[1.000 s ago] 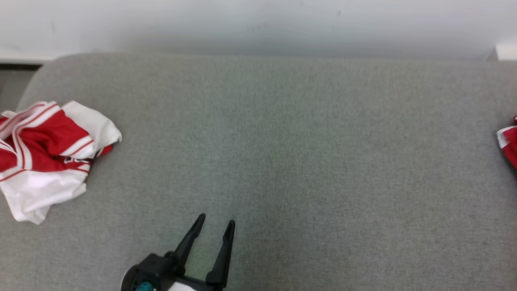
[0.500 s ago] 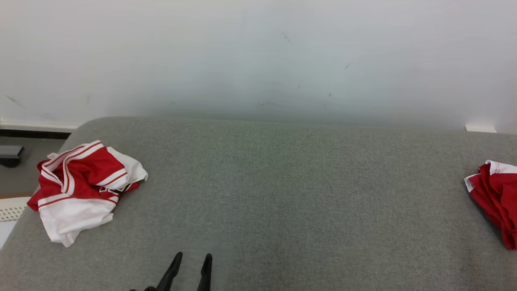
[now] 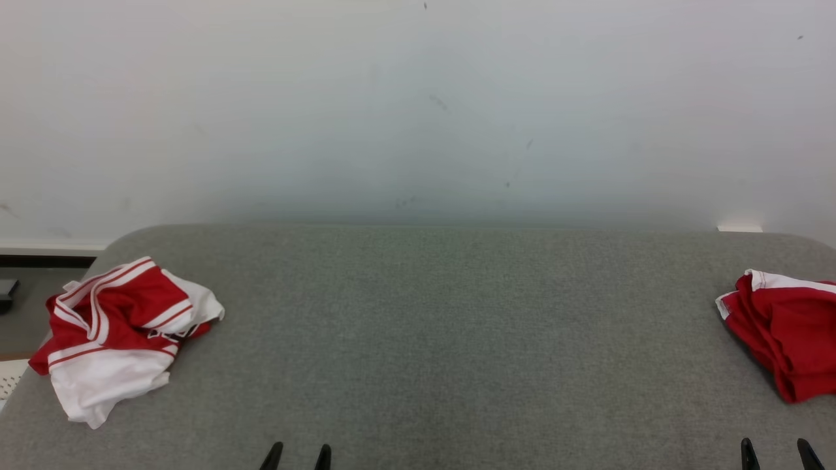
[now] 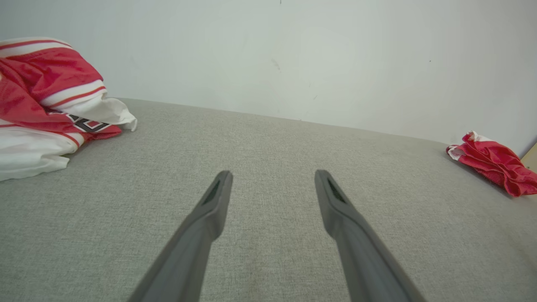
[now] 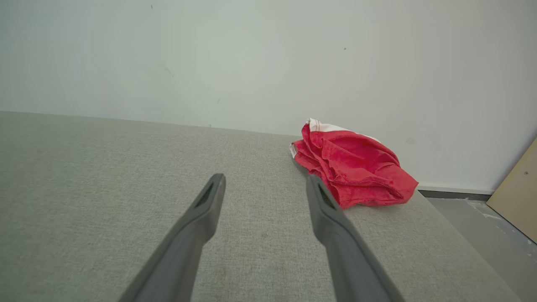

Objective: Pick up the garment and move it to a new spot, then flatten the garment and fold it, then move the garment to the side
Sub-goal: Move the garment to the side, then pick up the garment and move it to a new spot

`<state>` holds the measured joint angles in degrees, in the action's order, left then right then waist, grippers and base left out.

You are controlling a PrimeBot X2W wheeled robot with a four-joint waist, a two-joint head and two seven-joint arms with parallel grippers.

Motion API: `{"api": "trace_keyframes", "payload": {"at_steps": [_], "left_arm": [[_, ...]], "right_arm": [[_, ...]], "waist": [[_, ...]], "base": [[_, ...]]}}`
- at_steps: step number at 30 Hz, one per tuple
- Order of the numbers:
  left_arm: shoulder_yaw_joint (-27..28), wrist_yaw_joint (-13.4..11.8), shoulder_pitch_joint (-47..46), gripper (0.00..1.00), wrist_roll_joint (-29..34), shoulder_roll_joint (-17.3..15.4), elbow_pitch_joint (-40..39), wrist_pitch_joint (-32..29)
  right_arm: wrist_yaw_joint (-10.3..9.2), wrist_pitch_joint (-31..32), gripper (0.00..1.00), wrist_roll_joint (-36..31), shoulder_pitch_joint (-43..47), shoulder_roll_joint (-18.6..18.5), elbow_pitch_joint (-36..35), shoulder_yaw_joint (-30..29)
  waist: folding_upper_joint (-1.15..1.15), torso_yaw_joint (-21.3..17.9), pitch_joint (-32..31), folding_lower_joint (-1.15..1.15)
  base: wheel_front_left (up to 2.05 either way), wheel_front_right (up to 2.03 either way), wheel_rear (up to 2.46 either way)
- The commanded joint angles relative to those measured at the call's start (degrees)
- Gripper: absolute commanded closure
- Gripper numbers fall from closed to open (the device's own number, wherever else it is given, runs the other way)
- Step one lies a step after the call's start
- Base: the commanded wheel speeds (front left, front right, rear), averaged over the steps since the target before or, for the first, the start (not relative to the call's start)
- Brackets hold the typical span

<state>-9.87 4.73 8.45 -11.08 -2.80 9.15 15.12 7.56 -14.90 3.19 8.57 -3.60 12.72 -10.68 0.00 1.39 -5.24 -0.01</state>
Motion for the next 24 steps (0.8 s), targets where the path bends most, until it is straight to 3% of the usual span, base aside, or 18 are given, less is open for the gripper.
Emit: {"api": "trace_keyframes", "payload": {"at_steps": [1, 24], "left_arm": [[0.3, 0.1, 0.7, 0.0, 0.6, -0.2, 0.2, 0.0], [-0.1, 0.8, 0.0, 0.0, 1.3, -0.2, 0.6, 0.0]], "right_arm": [[-0.16, -0.3, 0.0, 0.1, 0.5, 0.0, -0.7, 0.2], [-0.16, -0.3, 0.0, 2.1, 1.3, 0.7, -1.7, 0.8]], "waist": [[0.0, -0.4, -0.2, 0.01], [0.0, -0.2, -0.3, 0.01]], "base": [[0.0, 0.0, 0.0], [0.0, 0.0, 0.0]]}}
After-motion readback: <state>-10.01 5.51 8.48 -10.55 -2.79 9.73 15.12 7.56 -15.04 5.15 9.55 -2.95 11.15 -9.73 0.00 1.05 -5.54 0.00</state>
